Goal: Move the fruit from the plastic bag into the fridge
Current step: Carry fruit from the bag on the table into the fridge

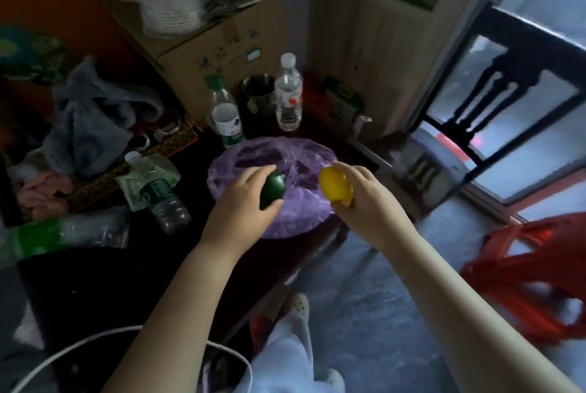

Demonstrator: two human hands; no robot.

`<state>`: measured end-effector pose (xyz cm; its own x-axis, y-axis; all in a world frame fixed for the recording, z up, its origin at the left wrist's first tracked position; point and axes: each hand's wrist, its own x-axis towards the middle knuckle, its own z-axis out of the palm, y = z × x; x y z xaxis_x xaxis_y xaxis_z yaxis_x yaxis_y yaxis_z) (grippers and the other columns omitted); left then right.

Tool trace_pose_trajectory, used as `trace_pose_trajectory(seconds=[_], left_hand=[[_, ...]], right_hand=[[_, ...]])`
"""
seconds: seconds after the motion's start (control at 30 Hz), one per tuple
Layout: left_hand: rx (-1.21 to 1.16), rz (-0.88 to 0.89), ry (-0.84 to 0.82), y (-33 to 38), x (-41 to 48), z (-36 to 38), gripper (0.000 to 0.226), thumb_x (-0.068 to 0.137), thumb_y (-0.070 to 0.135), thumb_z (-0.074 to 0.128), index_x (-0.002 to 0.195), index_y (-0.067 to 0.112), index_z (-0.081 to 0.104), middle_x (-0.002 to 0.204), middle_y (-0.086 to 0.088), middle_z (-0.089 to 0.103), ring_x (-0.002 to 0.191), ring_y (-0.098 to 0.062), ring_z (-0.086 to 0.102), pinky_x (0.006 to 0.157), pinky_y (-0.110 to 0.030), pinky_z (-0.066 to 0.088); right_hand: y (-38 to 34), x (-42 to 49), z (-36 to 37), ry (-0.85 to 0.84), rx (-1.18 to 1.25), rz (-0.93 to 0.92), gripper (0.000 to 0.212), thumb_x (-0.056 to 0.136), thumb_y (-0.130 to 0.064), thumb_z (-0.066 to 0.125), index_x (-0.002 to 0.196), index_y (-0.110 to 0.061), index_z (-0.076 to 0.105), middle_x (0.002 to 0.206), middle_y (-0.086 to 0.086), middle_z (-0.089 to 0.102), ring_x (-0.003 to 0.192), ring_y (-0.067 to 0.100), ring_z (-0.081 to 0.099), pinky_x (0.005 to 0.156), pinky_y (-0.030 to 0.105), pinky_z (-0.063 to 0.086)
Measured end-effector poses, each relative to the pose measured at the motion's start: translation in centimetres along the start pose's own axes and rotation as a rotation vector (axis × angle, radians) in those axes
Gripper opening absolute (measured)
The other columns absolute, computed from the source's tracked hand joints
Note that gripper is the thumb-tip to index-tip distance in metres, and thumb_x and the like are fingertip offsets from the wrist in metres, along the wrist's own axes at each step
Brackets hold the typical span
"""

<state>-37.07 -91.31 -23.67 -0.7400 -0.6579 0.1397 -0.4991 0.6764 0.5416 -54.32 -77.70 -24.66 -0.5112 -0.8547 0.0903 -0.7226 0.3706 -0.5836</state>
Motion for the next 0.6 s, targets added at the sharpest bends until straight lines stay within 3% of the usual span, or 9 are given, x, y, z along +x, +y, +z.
trace_pose_trajectory(seconds=[0.13, 0.23, 0.33, 0.47, 0.53, 0.6], left_hand=[[-0.049, 0.164, -0.002, 5.1, -1.5, -0.8, 0.057, 0.082, 0.021, 0.070, 0.134, 0.016, 0.050, 0.134, 0.001, 0.049, 0.123, -0.013, 0.047, 0.098, -0.014, 0.030], [-0.148, 0.313, -0.015, 9.1, -2.2, -0.9, 0.055, 0.080, 0.018, 0.070, 0.131, 0.016, 0.051, 0.128, 0.002, 0.050, 0.120, -0.011, 0.047, 0.097, -0.011, 0.028], [-0.218, 0.462, -0.068, 13.8, -2.7, -0.5, 0.055, 0.080, 0.021, 0.070, 0.131, 0.019, 0.051, 0.123, 0.003, 0.051, 0.116, -0.012, 0.049, 0.097, -0.022, 0.038], [-0.285, 0.684, -0.130, 19.8, -3.5, 0.4, 0.056, 0.076, 0.024, 0.071, 0.129, 0.015, 0.055, 0.119, -0.002, 0.055, 0.111, -0.015, 0.051, 0.098, -0.015, 0.033], [-0.314, 0.765, -0.185, 21.9, -4.4, 1.1, 0.057, 0.075, 0.026, 0.071, 0.128, 0.014, 0.055, 0.119, -0.002, 0.055, 0.110, -0.016, 0.051, 0.099, -0.017, 0.035], [-0.346, 0.834, -0.241, 23.5, -5.6, 1.8, 0.059, 0.074, 0.024, 0.075, 0.129, 0.014, 0.054, 0.122, -0.002, 0.055, 0.111, -0.019, 0.053, 0.097, -0.027, 0.042]], right_hand=[[-0.1, -6.4, -3.9, 0.172, 0.068, 0.074, 0.064, 0.079, -0.015, 0.066, 0.138, -0.023, 0.042, 0.131, 0.001, 0.046, 0.105, 0.024, 0.057, 0.082, 0.033, 0.048], [-0.7, -10.9, -7.0, 0.313, 0.048, 0.188, 0.062, 0.077, -0.015, 0.067, 0.134, -0.026, 0.045, 0.127, 0.000, 0.043, 0.098, 0.022, 0.055, 0.072, 0.024, 0.041], [-1.5, -15.6, -10.7, 0.483, 0.035, 0.250, 0.059, 0.076, -0.015, 0.070, 0.130, -0.023, 0.048, 0.120, 0.002, 0.043, 0.094, 0.020, 0.054, 0.075, 0.022, 0.040], [-2.7, -22.0, -14.3, 0.749, -0.013, 0.371, 0.062, 0.076, -0.009, 0.072, 0.132, -0.020, 0.046, 0.119, -0.004, 0.040, 0.097, 0.002, 0.042, 0.080, 0.001, 0.031], [-3.5, -24.9, -14.8, 0.877, -0.016, 0.433, 0.062, 0.076, -0.005, 0.071, 0.132, -0.018, 0.047, 0.121, -0.002, 0.044, 0.102, 0.001, 0.043, 0.085, 0.001, 0.030], [-4.3, -27.5, -14.6, 0.953, -0.027, 0.529, 0.065, 0.076, -0.007, 0.071, 0.132, -0.024, 0.046, 0.123, -0.008, 0.043, 0.106, 0.004, 0.046, 0.090, 0.011, 0.037]])
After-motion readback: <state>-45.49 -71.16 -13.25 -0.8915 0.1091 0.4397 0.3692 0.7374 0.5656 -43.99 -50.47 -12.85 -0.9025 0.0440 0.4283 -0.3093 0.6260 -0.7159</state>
